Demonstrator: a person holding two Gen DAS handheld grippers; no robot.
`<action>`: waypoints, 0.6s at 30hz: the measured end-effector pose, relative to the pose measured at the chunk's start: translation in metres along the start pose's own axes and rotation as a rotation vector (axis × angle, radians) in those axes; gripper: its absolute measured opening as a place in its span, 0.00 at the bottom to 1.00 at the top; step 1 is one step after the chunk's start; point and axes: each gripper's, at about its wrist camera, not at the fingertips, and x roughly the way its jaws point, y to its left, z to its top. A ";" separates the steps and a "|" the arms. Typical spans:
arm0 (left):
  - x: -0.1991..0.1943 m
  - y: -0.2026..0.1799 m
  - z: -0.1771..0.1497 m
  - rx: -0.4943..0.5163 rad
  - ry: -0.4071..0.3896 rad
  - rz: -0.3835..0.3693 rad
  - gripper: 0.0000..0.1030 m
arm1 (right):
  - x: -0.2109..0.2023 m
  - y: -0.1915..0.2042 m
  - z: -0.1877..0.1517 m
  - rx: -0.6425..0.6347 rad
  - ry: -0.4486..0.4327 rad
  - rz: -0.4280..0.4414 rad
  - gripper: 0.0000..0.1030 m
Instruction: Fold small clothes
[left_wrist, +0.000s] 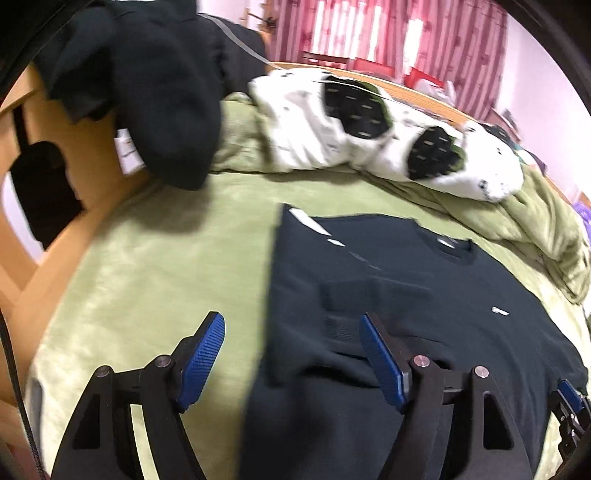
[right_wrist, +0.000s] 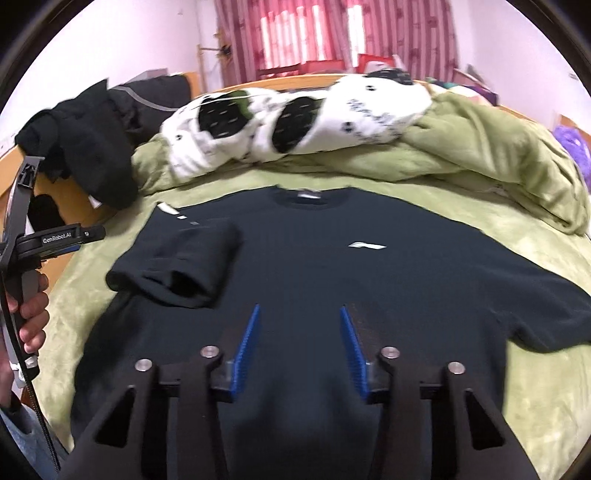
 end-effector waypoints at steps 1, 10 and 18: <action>0.002 0.009 0.002 -0.004 -0.003 0.007 0.71 | 0.004 0.008 0.002 -0.015 0.000 -0.001 0.40; 0.048 0.078 0.018 -0.005 0.027 0.076 0.71 | 0.080 0.109 0.024 -0.142 0.050 0.074 0.35; 0.085 0.119 0.030 -0.064 0.046 0.075 0.71 | 0.148 0.169 0.028 -0.248 0.093 0.133 0.45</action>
